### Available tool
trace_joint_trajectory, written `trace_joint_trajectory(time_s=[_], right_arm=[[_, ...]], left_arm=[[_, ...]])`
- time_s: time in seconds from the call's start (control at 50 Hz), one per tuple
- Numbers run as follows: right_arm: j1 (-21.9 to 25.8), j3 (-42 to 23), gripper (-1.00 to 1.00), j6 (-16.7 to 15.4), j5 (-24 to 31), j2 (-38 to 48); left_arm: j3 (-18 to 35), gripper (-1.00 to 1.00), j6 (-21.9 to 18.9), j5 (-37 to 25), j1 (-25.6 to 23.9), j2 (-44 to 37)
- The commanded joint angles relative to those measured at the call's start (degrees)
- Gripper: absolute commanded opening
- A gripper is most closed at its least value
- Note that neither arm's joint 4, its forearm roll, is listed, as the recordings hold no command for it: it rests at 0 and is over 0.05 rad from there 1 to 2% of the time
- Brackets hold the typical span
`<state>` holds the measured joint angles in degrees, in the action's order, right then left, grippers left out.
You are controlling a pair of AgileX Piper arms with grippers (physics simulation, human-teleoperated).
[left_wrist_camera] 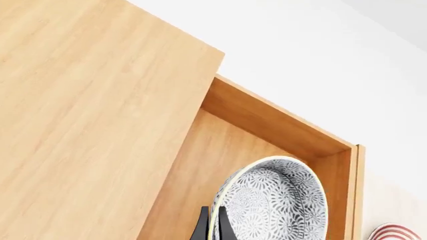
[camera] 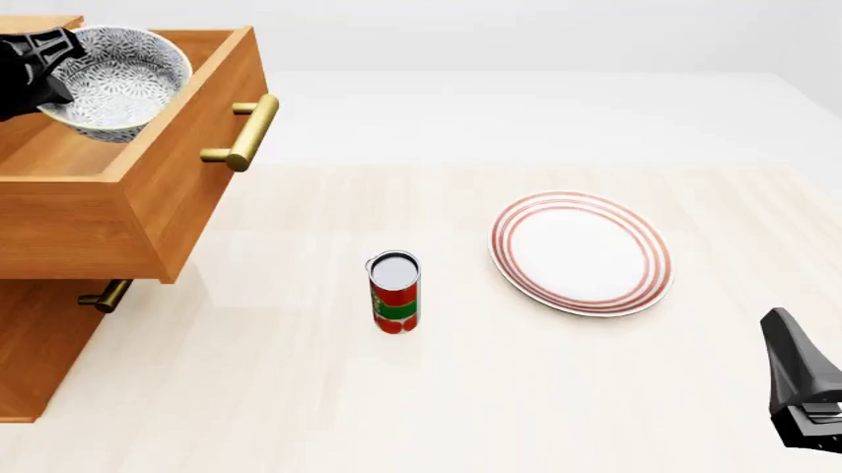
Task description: Put the bowl in the top drawer of the cabinet.
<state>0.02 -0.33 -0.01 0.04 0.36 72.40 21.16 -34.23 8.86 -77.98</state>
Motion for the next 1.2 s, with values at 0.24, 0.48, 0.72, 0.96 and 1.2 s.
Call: trace_joint_trajectory(time_s=[0.24, 0.48, 0.72, 0.96, 1.2], right_arm=[[0.00, 0.00, 1.00, -0.01, 0.00, 0.00], [0.00, 0.00, 1.00, 0.00, 0.00, 0.00], [0.00, 0.00, 1.00, 0.00, 0.00, 0.00], [0.02, 0.00, 1.00, 0.00, -0.01, -0.01], [0.00, 0.00, 1.00, 0.00, 0.00, -0.01]], left_arm=[[-0.46, -1.00, -0.52, 0.76, 0.21, -0.19], [-0.52, -1.00, -0.55, 0.49, 0.24, 0.16], [-1.44, -1.00, -0.79, 0.82, 0.85, 0.44], [-1.87, -1.00, -0.97, 1.00, 1.04, 0.59], [-0.77, 1.00, -1.63, 0.71, 1.73, 1.57]])
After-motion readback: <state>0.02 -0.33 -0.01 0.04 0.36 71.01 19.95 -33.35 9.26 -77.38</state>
